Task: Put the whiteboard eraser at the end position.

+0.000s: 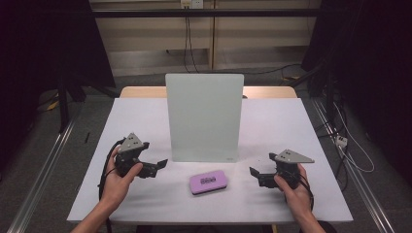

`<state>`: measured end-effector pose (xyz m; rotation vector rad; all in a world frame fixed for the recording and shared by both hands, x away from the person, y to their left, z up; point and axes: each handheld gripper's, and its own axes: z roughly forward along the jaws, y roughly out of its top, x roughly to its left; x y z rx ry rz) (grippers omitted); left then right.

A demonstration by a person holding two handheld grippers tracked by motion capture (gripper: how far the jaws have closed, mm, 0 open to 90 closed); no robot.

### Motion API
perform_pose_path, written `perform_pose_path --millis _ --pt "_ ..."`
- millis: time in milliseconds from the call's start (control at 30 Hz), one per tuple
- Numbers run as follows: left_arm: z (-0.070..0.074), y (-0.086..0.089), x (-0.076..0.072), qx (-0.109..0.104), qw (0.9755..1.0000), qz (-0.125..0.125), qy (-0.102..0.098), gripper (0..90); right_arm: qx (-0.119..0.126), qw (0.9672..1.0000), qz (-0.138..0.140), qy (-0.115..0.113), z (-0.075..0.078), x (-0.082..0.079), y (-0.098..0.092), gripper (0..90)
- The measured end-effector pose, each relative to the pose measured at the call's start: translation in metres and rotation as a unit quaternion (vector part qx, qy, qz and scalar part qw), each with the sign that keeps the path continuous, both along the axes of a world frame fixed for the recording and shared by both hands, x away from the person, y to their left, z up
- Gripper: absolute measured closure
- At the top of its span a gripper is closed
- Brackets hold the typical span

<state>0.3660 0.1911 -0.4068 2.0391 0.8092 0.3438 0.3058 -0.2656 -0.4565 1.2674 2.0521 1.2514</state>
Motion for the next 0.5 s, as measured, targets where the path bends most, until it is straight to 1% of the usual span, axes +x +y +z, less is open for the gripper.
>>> perform_pose_path --millis 167,267,333,400,433,500 --pt "-0.005 0.009 -0.004 0.003 0.9999 0.012 0.003 6.6 0.000 1.0000 -0.001 0.001 0.000 0.000 0.000 5.9" --pt "-0.008 0.015 -0.006 -0.002 0.9998 0.021 0.005 6.6 0.000 1.0000 -0.001 0.002 0.000 0.000 0.000 5.9" --pt "-0.009 0.018 -0.007 0.002 0.9997 0.024 0.003 6.6 0.000 1.0000 -0.001 0.001 0.000 0.000 0.000 5.9" --pt "-0.011 0.021 -0.010 -0.001 0.9994 0.034 0.003 6.6 0.000 1.0000 -0.001 0.002 0.000 0.000 0.000 5.9" --pt "-0.012 0.022 -0.011 0.002 0.9994 0.035 0.003 6.5 0.000 1.0000 -0.001 0.002 0.000 0.000 0.000 5.9" --pt "-0.014 0.025 -0.013 -0.004 0.9991 0.042 0.001 6.5 0.000 1.0000 -0.001 0.002 0.000 0.000 0.000 5.9"
